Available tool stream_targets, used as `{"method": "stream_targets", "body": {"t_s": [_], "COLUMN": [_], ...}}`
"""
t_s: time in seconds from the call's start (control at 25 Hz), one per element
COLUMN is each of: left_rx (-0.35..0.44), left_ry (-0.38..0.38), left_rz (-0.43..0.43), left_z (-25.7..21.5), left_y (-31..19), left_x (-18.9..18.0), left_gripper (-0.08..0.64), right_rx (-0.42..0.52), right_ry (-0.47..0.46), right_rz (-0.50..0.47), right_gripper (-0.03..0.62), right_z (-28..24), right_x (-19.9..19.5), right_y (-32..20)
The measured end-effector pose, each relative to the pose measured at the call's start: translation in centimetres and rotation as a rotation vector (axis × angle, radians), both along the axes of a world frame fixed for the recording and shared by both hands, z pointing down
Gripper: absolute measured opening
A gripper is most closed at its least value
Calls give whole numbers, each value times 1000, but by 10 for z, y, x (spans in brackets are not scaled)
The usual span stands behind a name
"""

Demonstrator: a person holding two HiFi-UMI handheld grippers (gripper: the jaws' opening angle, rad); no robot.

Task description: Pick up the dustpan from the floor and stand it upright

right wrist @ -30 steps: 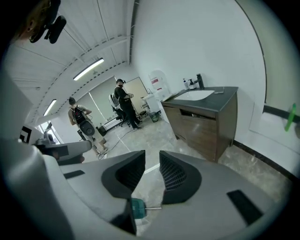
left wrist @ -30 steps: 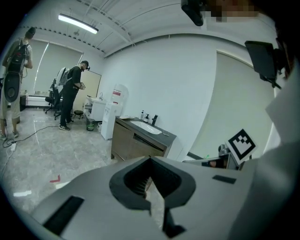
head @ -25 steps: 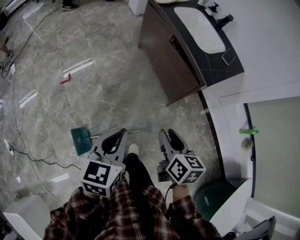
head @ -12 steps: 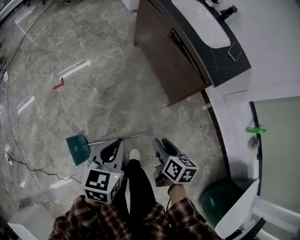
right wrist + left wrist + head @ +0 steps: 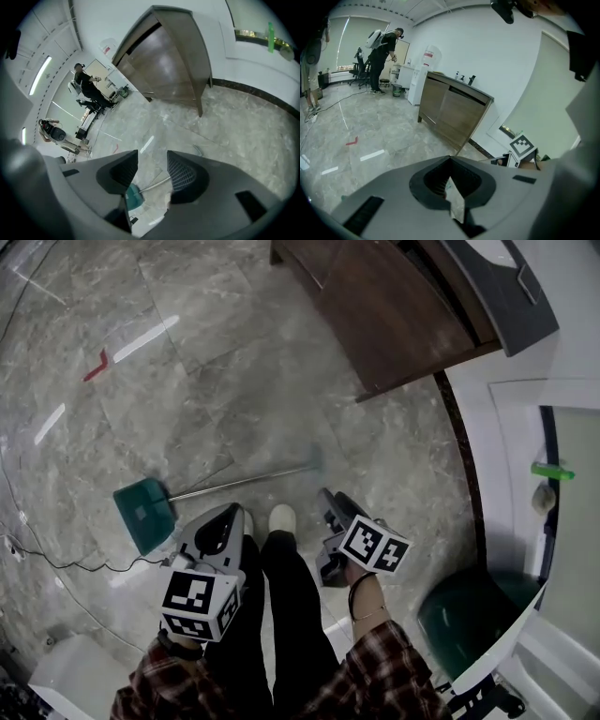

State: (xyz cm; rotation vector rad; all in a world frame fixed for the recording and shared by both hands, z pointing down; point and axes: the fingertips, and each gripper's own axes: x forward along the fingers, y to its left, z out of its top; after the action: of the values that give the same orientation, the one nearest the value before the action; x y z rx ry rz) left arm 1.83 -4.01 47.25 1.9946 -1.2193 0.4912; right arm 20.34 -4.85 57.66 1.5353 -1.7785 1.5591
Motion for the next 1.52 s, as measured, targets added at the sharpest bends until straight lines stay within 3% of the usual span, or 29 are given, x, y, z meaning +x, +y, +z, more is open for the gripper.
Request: {"method": "stream_targets", "body": {"t_s": [0.4, 0.88, 1.24, 1.52], "left_rx": [-49, -126, -158, -147], "left_ry": [-16, -31, -62, -43], "left_rz": [25, 181, 284, 282], "left_z": [165, 346, 418, 432], "left_y": [-16, -50, -45, -54], "left_x": [-2, 44, 43, 44], "left_gripper": [2, 0, 0, 0], "right_rx": [-126, -269, -384, -452], "right_ry": [13, 26, 40, 40], "right_rz": [68, 179, 380, 545], "right_gripper": [181, 181, 181, 181], "right_z": [165, 363, 464, 499], "right_x": [21, 35, 62, 73], "right_y": [22, 18, 20, 18]}}
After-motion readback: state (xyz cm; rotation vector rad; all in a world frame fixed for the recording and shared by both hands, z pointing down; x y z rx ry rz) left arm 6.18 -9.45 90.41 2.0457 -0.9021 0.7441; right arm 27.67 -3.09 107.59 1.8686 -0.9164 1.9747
